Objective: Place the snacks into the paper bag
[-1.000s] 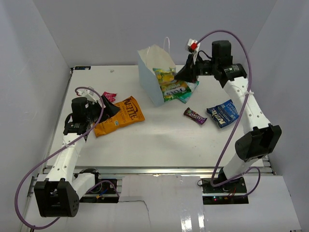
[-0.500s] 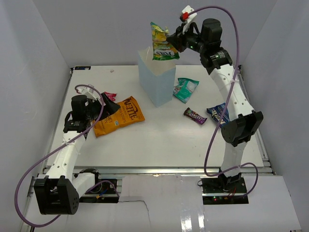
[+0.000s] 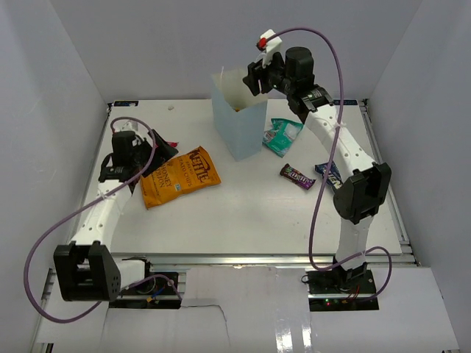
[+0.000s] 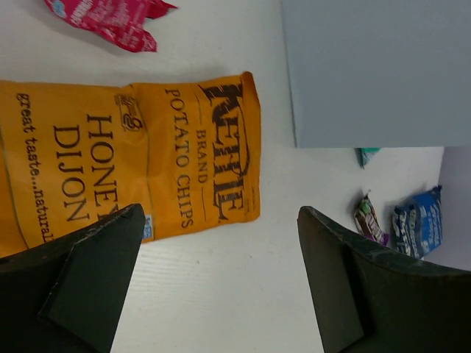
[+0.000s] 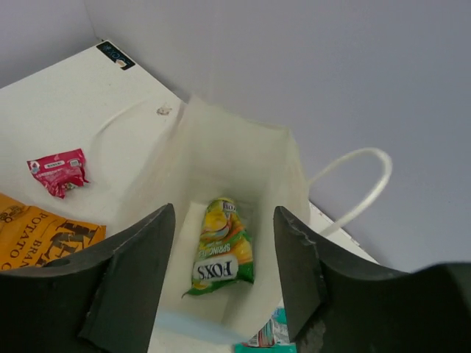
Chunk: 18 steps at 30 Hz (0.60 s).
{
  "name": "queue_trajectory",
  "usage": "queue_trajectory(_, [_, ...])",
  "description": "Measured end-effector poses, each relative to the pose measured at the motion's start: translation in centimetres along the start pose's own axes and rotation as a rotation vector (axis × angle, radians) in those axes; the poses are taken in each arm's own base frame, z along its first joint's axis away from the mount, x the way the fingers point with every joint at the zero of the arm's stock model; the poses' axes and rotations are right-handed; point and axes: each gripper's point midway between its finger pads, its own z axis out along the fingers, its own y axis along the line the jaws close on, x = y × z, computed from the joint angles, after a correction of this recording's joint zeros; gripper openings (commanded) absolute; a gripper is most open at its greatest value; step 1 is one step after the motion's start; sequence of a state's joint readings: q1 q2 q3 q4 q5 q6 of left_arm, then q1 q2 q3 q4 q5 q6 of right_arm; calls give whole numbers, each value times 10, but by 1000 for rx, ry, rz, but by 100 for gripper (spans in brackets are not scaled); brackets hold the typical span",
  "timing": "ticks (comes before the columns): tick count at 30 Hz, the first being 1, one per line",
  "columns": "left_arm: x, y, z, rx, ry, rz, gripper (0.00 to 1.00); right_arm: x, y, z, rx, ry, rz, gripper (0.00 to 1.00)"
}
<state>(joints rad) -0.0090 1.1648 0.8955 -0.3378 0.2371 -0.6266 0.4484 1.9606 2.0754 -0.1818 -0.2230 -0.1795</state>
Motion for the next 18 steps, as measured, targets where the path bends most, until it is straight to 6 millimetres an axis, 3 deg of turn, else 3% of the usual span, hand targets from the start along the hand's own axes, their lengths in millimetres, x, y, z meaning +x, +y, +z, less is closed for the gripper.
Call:
queue_trajectory(4, [-22, 14, 32, -138, 25, -29, 93, -18, 5, -32, -48, -18, -13, 80])
queue_trajectory(7, [-46, 23, 71, -233, 48, -30, 90, -23, 13, -77, -140, -16, -32, 82])
queue_trajectory(9, [-55, 32, 97, -291, 72, -26, 89, -14, 13, -111, -179, -7, -36, 83])
queue_trajectory(13, [-49, 62, 138, -427, 144, -64, 87, 48, 14, -167, -203, 92, 14, 83])
queue_trajectory(18, [-22, 100, 152, -571, 228, -211, 88, 159, 22, -208, -210, 290, 163, 84])
